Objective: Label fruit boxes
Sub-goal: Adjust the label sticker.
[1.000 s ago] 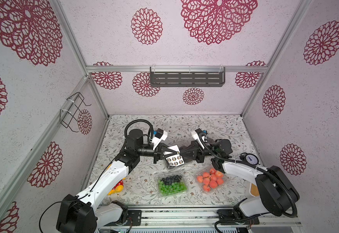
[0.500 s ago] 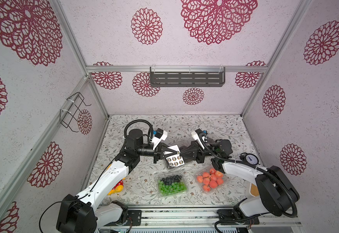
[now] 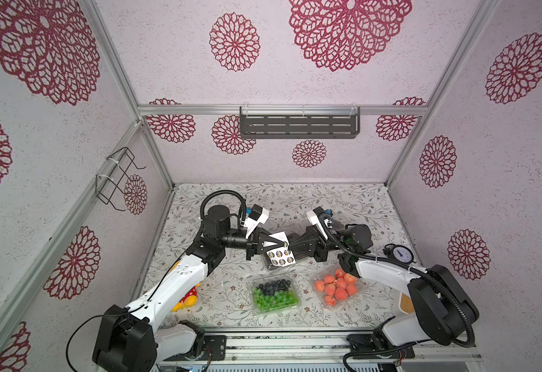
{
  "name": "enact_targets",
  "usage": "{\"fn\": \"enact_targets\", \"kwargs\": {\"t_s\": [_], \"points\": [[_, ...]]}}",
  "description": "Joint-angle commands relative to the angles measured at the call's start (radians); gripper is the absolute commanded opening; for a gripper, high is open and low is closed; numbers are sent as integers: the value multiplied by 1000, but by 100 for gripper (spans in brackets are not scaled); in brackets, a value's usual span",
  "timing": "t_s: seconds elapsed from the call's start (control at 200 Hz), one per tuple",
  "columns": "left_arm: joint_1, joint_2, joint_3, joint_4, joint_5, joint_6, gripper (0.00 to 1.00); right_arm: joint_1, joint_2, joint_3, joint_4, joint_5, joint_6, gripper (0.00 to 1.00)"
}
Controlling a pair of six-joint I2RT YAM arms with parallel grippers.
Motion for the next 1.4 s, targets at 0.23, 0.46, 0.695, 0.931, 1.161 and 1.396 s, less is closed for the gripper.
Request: {"fn": "enact_targets", "kwargs": {"t_s": [0.23,0.46,0.695,0.931,1.161,1.396], "points": [[-1,26,9,39,59,-9,0,-11,6,33,85,-42,4,0],[-3,22,7,17,64,8,0,-17,16,48,103,-43,14,0],[-8,51,30,-14,52,22,0,-16,51,69,170,-41,64,0],[-11,60,35,-17,52,30,0,-16,108,110,271,-52,155,0],[2,57,31,23,65,3,0,-33,135,121,300,-52,181,0],[3,74,42,46,88,-17,0,-41,156,139,300,-56,184,0]]}}
